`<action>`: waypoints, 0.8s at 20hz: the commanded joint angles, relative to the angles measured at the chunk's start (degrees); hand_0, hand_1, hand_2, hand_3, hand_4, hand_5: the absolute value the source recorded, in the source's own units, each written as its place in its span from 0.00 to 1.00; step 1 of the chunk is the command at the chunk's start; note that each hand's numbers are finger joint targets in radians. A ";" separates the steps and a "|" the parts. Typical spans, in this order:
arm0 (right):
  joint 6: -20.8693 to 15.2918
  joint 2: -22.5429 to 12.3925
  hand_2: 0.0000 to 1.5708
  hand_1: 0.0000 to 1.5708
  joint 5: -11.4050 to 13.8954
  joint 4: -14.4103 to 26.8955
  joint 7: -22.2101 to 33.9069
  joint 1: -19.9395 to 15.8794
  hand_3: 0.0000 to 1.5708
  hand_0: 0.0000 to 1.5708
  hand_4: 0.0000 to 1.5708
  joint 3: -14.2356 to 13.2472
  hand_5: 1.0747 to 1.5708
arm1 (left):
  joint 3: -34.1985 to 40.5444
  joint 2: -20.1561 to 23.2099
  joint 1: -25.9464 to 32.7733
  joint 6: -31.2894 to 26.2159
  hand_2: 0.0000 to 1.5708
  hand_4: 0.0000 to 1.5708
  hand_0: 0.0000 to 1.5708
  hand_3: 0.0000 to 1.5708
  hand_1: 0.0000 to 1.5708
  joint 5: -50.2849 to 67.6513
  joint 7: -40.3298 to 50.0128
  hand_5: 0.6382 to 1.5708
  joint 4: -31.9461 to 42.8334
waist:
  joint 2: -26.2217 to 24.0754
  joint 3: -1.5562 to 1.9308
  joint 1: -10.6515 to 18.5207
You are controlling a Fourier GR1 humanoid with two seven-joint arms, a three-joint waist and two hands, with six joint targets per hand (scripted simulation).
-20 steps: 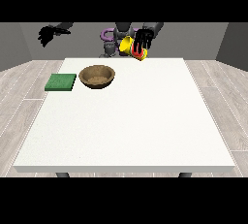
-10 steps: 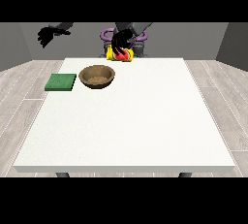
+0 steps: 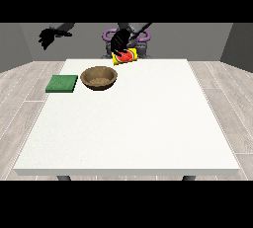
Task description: Pick the cup and pour the ball into the bowl, then pick the bowl and place it on the pad
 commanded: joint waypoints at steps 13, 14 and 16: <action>-4.51 2.07 0.00 0.00 -1.82 -1.21 5.22 1.05 0.00 0.00 0.16 -1.35 0.99 | 37.48 -2.98 13.07 21.20 0.54 0.80 0.57 0.30 0.57 38.33 0.18 0.86 -17.76 | 1.95 -1.19 7.82; -4.91 2.50 0.00 0.00 -2.00 -1.73 4.71 0.46 0.00 0.00 0.23 -1.45 0.99 | 38.29 -3.00 16.29 23.75 0.00 0.57 0.36 0.00 0.36 42.21 -2.31 0.93 -19.26 | 3.95 -1.38 7.40; -4.92 3.68 0.00 0.00 -1.82 -2.43 4.11 -0.46 0.00 0.00 0.23 -0.57 0.99 | 40.15 -3.04 20.54 25.27 0.00 0.27 0.00 0.00 0.00 51.74 -5.18 0.99 -22.04 | 7.50 -1.56 5.54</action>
